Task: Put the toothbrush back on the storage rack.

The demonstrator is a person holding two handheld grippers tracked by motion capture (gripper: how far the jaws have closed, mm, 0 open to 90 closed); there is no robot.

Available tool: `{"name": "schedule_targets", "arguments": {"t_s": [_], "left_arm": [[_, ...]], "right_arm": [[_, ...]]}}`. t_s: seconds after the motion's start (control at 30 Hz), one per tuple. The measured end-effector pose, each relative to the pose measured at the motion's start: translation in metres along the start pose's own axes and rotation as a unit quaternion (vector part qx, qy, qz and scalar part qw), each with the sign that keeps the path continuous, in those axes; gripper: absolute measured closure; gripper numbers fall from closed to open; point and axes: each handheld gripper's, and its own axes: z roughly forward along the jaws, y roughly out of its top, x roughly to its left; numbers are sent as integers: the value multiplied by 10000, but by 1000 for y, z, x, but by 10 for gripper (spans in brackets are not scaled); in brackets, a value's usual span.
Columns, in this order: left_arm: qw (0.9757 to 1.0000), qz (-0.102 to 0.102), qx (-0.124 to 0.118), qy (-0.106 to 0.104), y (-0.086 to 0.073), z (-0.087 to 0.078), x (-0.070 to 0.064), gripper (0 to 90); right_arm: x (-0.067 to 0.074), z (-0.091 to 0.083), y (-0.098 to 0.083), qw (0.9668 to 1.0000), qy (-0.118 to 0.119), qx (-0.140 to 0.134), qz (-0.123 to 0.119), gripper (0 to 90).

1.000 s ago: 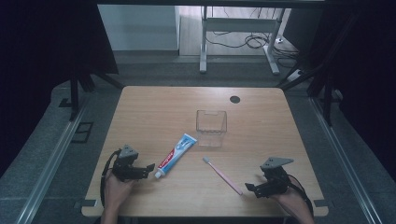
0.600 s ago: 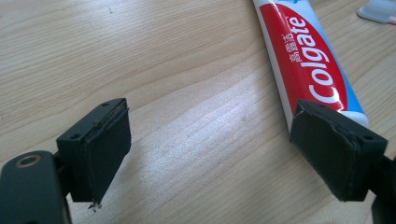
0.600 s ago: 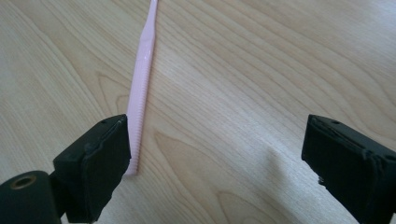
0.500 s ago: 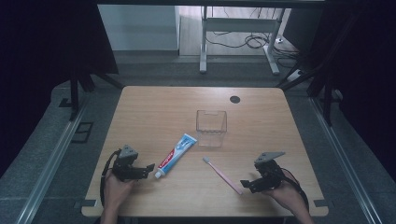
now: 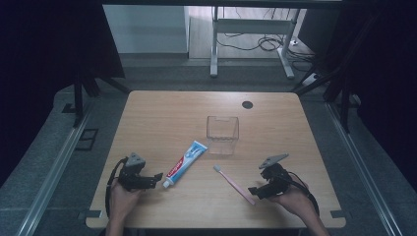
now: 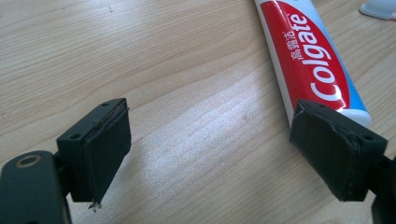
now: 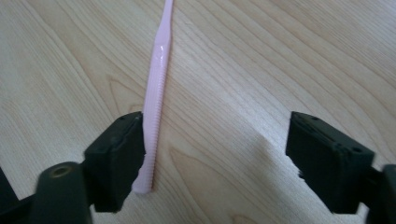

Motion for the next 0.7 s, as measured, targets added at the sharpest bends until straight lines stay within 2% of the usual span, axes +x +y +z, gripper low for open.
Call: {"name": "schedule_targets", "arguments": {"t_s": [0.23, 0.33, 0.7], "left_arm": [[10000, 0, 5, -11, 0, 1, 0, 130], [10000, 10, 9, -9, 0, 1, 0, 129], [10000, 59, 31, 17, 0, 1, -1, 130]], "right_arm": [[6, 6, 14, 9991, -88, 345, -213, 262], [8, 8, 20, 9985, -57, 480, -275, 292], [17, 19, 39, 9936, -74, 997, -529, 385]]}}
